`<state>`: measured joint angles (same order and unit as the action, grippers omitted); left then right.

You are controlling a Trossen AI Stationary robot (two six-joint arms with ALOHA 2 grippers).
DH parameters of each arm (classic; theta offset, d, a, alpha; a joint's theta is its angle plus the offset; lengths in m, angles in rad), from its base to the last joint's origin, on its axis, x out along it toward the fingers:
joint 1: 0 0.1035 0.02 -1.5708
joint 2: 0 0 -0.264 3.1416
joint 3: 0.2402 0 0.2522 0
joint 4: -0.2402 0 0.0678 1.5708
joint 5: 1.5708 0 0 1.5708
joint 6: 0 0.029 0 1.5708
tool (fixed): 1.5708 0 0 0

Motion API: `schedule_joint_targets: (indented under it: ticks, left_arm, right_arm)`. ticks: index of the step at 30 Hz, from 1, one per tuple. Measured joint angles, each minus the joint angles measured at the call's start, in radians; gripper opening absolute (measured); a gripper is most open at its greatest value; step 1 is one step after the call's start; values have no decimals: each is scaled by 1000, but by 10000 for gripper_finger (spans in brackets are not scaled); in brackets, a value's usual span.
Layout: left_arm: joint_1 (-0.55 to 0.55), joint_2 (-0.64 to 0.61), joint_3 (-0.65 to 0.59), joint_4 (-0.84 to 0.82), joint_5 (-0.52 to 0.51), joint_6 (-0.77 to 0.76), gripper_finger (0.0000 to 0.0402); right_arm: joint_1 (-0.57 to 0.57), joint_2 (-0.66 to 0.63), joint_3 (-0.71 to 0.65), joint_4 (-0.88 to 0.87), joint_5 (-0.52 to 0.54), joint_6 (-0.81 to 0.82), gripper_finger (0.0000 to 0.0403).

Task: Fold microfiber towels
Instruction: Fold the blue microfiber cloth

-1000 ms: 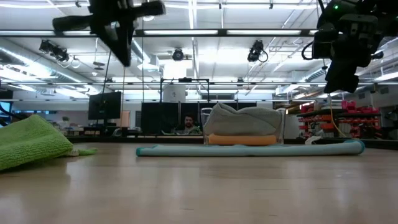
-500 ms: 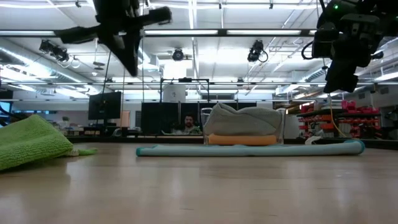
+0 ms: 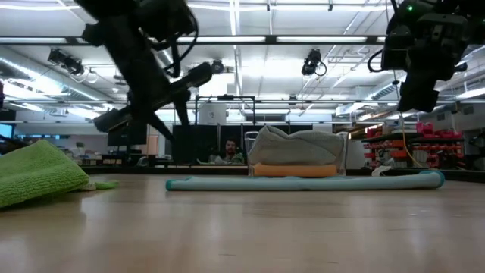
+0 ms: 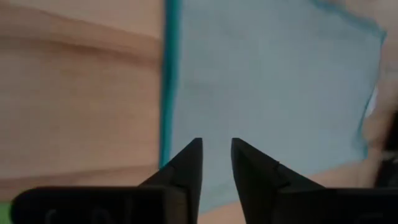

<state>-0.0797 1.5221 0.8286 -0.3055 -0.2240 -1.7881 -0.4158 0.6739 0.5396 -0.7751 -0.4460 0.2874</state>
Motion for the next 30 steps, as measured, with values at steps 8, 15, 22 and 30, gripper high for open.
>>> schedule_joint_targets:
  ticks: [8, 15, 22, 30]
  left_arm:
    - [23, -101, -168, 115, 4, -81, 136]
    - [52, -56, -174, 114, 65, -6, 159]
    - [79, -1, -173, 127, 95, 2, 163]
    - [84, 70, -172, 214, 110, 26, 163]
  right_arm:
    - [64, 0, 0, -4, -4, 18, 172]
    - [79, 0, 0, 42, 7, 32, 172]
    - [79, 0, 0, 42, 7, 58, 172]
    - [79, 0, 0, 41, 19, 61, 172]
